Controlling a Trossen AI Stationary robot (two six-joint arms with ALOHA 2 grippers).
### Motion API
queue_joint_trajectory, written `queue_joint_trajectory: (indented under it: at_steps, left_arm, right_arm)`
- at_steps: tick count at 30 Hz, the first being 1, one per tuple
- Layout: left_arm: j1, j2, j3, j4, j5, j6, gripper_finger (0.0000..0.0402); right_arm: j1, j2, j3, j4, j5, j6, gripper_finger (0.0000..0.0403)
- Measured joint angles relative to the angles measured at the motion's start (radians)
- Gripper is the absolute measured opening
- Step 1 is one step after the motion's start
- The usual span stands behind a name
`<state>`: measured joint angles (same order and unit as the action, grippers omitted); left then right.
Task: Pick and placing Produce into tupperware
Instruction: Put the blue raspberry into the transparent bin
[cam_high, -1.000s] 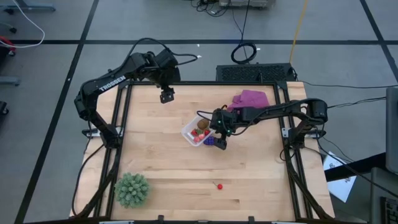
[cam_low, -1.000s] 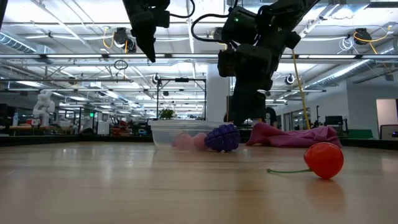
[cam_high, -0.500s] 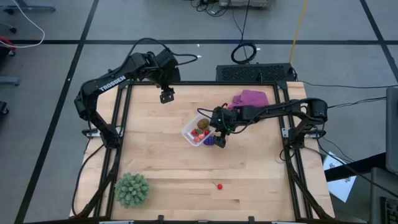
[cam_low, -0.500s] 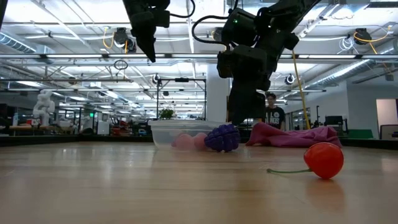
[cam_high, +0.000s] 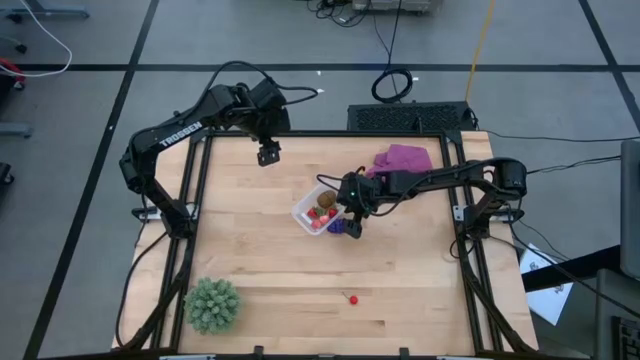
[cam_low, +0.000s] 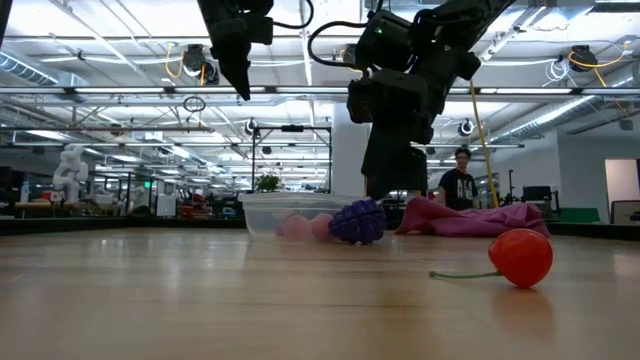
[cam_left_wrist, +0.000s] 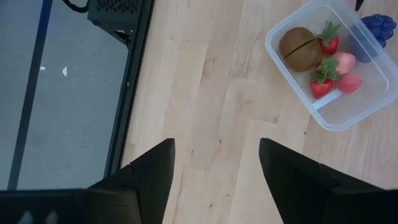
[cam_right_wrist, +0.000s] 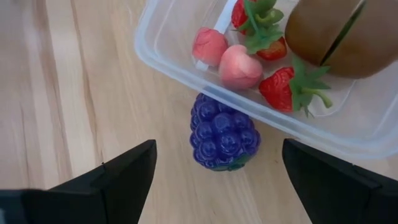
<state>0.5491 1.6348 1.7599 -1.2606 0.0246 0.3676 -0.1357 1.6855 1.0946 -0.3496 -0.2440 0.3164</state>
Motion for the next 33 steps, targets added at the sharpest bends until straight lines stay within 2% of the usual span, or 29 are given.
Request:
queue_joint_trajectory:
  at_steps: [18,28,33]
  left_arm:
    - [0.0,0.0,0.0,0.0,0.0,0.008,0.0239]
    - [0.0,0.0,0.0,0.0,-0.001,0.005,0.0239]
    - [0.0,0.0,0.0,0.0,-0.001,0.013,0.0239]
  right_arm:
    - [0.02,0.0,0.0,-0.015,-0.019,0.027,0.0339]
    - [0.02,0.11,0.0,0.017,-0.047,0.011,0.0339]
    - [0.02,0.11,0.0,0.031,-0.049,-0.015,0.0339]
